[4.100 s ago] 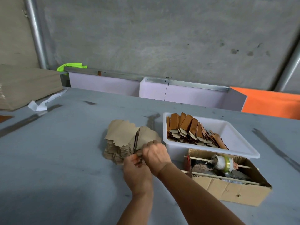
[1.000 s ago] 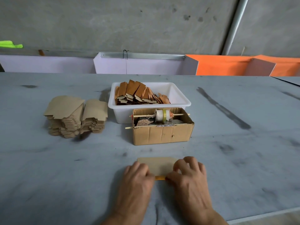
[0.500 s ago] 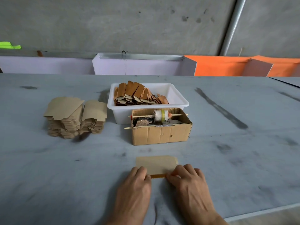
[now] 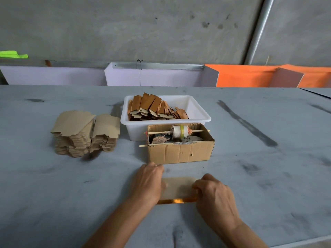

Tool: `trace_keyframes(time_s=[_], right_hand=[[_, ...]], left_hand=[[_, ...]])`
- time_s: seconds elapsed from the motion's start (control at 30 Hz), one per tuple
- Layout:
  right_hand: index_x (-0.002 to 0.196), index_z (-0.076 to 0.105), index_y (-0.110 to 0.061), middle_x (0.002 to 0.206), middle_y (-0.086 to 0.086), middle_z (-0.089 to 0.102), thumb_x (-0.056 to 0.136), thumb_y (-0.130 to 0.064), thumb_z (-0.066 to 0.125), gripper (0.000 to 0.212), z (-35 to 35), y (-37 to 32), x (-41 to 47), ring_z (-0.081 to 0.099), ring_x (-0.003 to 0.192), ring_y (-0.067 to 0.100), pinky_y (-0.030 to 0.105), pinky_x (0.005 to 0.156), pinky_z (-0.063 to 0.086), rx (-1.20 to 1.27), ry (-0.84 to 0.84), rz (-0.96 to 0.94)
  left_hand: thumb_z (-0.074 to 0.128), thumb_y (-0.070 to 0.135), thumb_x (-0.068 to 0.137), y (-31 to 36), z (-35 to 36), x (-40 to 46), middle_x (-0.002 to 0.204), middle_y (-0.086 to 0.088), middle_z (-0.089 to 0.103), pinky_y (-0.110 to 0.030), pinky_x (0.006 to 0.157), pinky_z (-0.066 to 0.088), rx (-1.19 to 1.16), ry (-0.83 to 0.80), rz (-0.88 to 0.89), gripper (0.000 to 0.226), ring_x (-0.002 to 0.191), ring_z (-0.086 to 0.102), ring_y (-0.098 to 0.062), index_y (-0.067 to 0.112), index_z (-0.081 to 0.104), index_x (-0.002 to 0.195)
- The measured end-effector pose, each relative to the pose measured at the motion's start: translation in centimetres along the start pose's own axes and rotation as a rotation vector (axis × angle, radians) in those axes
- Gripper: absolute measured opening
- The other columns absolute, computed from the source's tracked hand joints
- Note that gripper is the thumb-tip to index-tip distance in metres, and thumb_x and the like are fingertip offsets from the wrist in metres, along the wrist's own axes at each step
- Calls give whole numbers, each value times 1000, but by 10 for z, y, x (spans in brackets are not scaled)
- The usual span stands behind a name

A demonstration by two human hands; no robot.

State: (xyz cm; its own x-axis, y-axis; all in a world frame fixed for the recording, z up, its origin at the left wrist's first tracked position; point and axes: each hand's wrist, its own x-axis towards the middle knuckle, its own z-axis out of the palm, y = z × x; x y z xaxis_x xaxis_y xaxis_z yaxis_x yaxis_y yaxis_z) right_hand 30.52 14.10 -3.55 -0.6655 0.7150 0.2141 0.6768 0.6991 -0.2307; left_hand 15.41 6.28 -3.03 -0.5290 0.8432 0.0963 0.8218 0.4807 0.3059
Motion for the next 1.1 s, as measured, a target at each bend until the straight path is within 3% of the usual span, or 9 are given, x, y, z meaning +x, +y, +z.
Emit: trace_keyframes(time_s=[0.1, 0.2, 0.37, 0.5, 0.7, 0.83, 1.1], right_hand=[[104, 68, -23, 107, -3, 57, 88, -16, 45, 28, 1, 1, 18, 58, 94, 23, 29, 69, 41, 34, 36, -41], [115, 65, -23, 118, -4, 57, 92, -24, 50, 27, 3, 3, 40, 49, 108, 20, 25, 83, 40, 105, -48, -136], [114, 65, -22, 125, -1, 51, 93, -20, 52, 25, 6, -1, 59, 43, 108, 20, 26, 88, 40, 96, -208, -305], [112, 63, -22, 130, -5, 45, 91, -21, 58, 21, 5, -1, 65, 40, 112, 19, 29, 91, 40, 139, -254, -324], [105, 71, -20, 112, -3, 65, 89, -16, 62, 19, 5, -1, 67, 50, 101, 12, 16, 80, 39, 257, -152, -303], [104, 73, -19, 108, -2, 68, 90, -15, 61, 19, 6, -1, 67, 53, 99, 13, 20, 81, 42, 249, -114, -314], [95, 75, -21, 100, -3, 70, 90, -17, 60, 16, 8, 3, 66, 50, 100, 16, 30, 82, 43, 92, -72, -458]], left_hand=[[65, 31, 85, -3, 1, 9, 114, -2, 54, -30, 87, 40, -25, -64, -50, 28, 110, 51, -21, 18, 56, 108], [68, 32, 83, -5, -4, 16, 110, -1, 58, -30, 85, 43, -90, -143, -115, 23, 105, 54, -21, 21, 58, 100], [72, 26, 79, -5, -8, 18, 89, 5, 58, -29, 77, 46, -133, -175, -105, 14, 92, 59, -18, 24, 58, 78], [69, 20, 81, -6, -4, 16, 89, 7, 51, -29, 76, 45, -174, -122, -79, 19, 89, 54, -16, 25, 52, 74], [75, 9, 74, -15, -6, 19, 89, 6, 60, -30, 80, 53, -398, -130, -137, 32, 86, 59, -12, 22, 63, 100], [70, 8, 80, -19, -5, 21, 84, 4, 68, -27, 78, 53, -371, -62, -101, 16, 82, 63, -11, 17, 73, 92], [67, 11, 81, -23, 1, 17, 88, 5, 69, -20, 73, 47, -258, 79, -7, 14, 85, 63, -11, 22, 75, 86]])
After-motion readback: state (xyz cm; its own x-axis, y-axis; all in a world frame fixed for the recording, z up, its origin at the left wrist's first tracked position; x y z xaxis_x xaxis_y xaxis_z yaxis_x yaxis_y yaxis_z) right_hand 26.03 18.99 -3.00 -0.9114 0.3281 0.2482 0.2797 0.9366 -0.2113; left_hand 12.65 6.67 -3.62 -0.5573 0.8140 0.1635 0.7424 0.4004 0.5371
